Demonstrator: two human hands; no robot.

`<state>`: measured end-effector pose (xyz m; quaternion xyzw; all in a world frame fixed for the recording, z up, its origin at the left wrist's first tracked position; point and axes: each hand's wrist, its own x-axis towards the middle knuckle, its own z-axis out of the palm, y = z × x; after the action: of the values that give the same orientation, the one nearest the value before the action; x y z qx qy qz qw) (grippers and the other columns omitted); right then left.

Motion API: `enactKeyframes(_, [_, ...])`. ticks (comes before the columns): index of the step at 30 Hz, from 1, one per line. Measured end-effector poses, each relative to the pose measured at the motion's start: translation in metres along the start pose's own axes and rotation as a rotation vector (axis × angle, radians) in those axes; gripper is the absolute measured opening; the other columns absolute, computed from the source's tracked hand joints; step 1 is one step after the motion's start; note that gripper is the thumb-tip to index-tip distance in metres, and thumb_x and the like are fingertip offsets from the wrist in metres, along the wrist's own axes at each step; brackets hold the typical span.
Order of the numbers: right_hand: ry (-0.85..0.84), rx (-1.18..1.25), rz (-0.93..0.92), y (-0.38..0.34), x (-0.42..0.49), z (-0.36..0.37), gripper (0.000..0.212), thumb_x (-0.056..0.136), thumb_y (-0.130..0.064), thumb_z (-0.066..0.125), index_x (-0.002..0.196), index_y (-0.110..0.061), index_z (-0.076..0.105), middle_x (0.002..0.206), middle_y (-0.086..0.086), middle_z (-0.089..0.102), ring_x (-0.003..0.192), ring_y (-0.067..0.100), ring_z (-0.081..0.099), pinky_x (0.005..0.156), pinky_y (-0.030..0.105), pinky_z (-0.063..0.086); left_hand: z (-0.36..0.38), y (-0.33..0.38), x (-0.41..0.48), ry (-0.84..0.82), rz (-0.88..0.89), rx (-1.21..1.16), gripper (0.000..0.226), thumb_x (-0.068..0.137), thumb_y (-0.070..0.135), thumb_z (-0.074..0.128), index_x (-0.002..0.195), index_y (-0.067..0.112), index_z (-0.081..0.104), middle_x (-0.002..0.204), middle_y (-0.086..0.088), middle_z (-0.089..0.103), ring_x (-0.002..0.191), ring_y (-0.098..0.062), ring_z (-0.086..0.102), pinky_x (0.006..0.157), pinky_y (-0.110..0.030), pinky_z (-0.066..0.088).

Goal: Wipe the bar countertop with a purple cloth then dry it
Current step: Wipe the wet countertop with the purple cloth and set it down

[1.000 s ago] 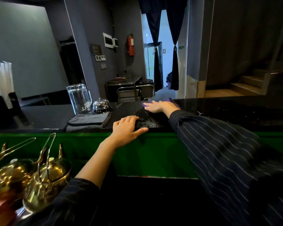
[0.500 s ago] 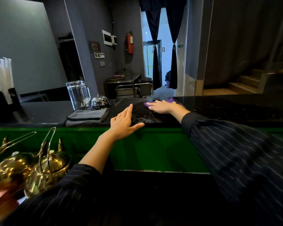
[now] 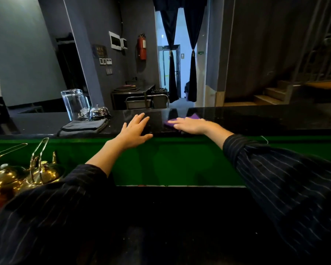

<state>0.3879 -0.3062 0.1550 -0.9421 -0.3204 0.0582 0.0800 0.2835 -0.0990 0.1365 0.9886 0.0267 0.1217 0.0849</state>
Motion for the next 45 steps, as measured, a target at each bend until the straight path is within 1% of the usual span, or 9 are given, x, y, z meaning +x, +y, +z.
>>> enactKeyframes(5, [0.076,-0.027,0.282,0.064,-0.010,-0.002,0.054,0.100,-0.054,0.012,0.153,-0.043,0.014,0.165,-0.004,0.007,0.151,0.030,0.007,0.116,0.061,-0.001,0.005,0.076,0.020,-0.038,0.119,-0.093,0.058,0.096,0.036,0.044,0.148,0.015,0.028,0.156,-0.007,0.026,0.145,-0.024,0.023,0.116,-0.057,0.019])
enactKeyframes(11, [0.020,-0.069,0.124,0.089,-0.022,-0.008,0.051,0.101,-0.052,0.015,0.152,-0.046,0.012,0.165,-0.003,0.006,0.151,0.031,0.007,0.116,0.063,0.002,0.028,0.140,0.061,-0.096,0.120,-0.130,0.046,0.096,0.031,0.042,0.138,0.013,0.043,0.145,-0.013,0.044,0.136,-0.030,0.038,0.110,-0.057,0.031])
enactKeyframes(18, [0.034,-0.022,0.267,0.201,-0.023,-0.030,0.055,0.100,-0.055,0.011,0.153,-0.042,0.009,0.165,-0.004,0.002,0.152,0.028,0.003,0.116,0.061,-0.003,0.054,0.179,0.085,-0.206,0.026,-0.024,0.051,0.098,0.049,0.020,0.148,0.036,0.023,0.160,0.004,0.018,0.148,-0.021,0.016,0.116,-0.061,0.007])
enactKeyframes(26, [0.016,-0.028,0.374,0.195,0.042,-0.039,0.061,0.096,-0.062,0.017,0.153,-0.041,0.010,0.165,0.005,0.005,0.150,0.039,0.002,0.115,0.064,0.000,0.062,0.180,0.087,-0.135,-0.007,-0.003,0.048,0.099,0.046,0.019,0.147,0.040,0.022,0.158,0.011,0.021,0.147,-0.013,0.016,0.117,-0.058,0.009])
enactKeyframes(34, [-0.131,-0.038,-0.029,0.148,0.063,-0.029,0.079,0.078,-0.077,0.013,0.151,-0.047,0.008,0.164,-0.004,0.002,0.152,0.029,-0.001,0.118,0.059,-0.006,0.066,0.186,0.084,0.050,-0.004,-0.023,0.041,0.098,0.041,0.029,0.135,0.033,0.043,0.147,0.007,0.043,0.137,-0.017,0.038,0.112,-0.047,0.028])
enactKeyframes(36, [-0.151,0.000,-0.121,0.160,0.049,-0.032,0.066,0.092,-0.065,0.019,0.153,-0.041,0.011,0.164,-0.001,0.005,0.152,0.028,0.001,0.121,0.048,-0.005,0.063,0.184,0.078,0.132,0.034,-0.070,0.037,0.097,0.038,0.037,0.126,0.021,0.052,0.135,-0.002,0.053,0.128,-0.021,0.045,0.105,-0.038,0.035])
enactKeyframes(38, [-0.110,0.021,-0.099,0.187,0.044,-0.037,0.052,0.102,-0.050,0.023,0.152,-0.040,0.014,0.164,-0.001,0.007,0.151,0.028,0.006,0.120,0.045,-0.001,0.057,0.167,0.068,0.168,0.081,-0.050,0.039,0.095,0.041,0.040,0.120,0.015,0.056,0.126,-0.006,0.057,0.123,-0.023,0.047,0.103,-0.036,0.036])
enactKeyframes(41, [-0.047,-0.001,0.059,0.224,0.041,-0.037,0.052,0.098,-0.059,0.018,0.149,-0.050,0.013,0.165,-0.002,0.005,0.151,0.031,0.007,0.118,0.061,0.000,0.048,0.118,0.045,0.195,0.007,0.043,0.054,0.091,0.054,0.025,0.123,0.023,0.055,0.130,-0.004,0.056,0.124,-0.025,0.048,0.106,-0.045,0.036])
enactKeyframes(45, [-0.008,-0.033,0.250,0.197,0.042,-0.031,0.059,0.097,-0.062,0.014,0.153,-0.043,0.009,0.165,0.000,0.000,0.151,0.034,-0.002,0.117,0.061,-0.003,0.052,0.078,0.022,0.121,-0.179,0.058,0.043,0.098,0.049,0.020,0.137,0.043,0.037,0.148,0.007,0.038,0.141,-0.018,0.030,0.115,-0.053,0.011])
